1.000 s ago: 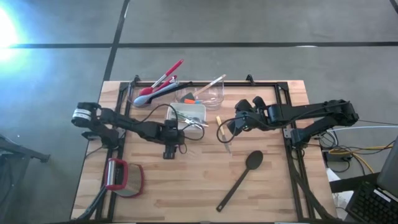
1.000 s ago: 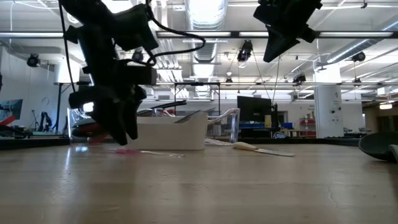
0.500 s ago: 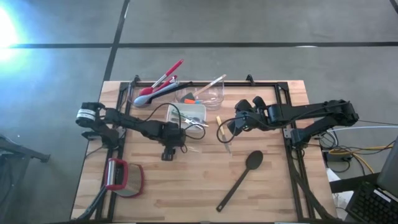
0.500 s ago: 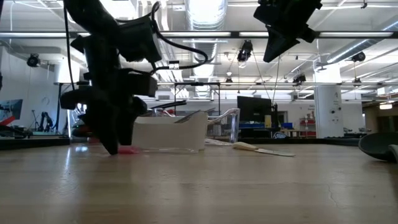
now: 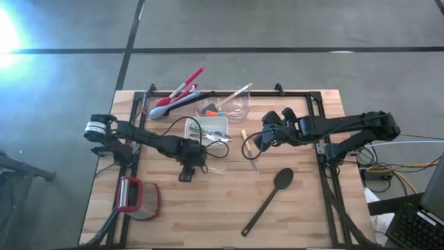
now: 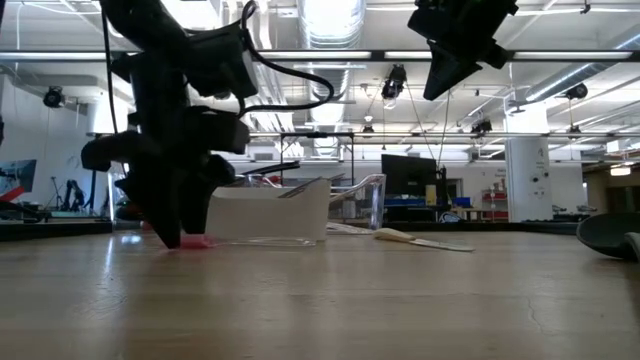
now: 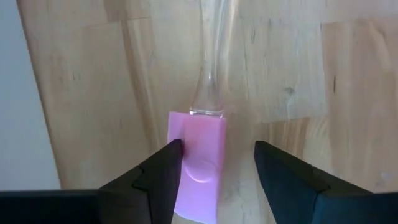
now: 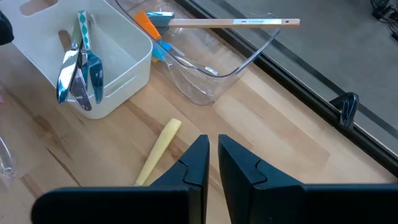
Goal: Pick & Place Kitchen Items
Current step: Put the pink spatula into the right transparent bin
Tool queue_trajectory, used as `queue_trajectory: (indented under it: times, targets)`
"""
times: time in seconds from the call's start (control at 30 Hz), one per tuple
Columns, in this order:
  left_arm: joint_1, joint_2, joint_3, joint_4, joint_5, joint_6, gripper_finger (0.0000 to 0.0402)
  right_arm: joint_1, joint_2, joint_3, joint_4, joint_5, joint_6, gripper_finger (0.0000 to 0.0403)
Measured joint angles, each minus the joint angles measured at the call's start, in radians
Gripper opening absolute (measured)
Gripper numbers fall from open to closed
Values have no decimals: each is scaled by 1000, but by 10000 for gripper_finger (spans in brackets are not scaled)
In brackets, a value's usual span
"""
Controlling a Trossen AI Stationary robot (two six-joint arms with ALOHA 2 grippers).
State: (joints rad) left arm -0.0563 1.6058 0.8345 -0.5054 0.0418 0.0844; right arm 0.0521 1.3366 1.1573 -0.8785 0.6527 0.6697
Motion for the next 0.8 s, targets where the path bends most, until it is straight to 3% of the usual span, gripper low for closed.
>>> queue_trajectory:
  times: [0.27, 0.53, 0.8]
  targets:
    - [-2, 5, -2, -2, -118, 38, 160, 0, 0, 0, 0, 0, 0, 29]
    - [1, 5, 5, -16, -209, 125, 27, 0, 0, 0, 0, -1, 0, 29]
    - [0, 2, 52, -85, -228, 150, 25, 0, 0, 0, 0, -1, 0, 29]
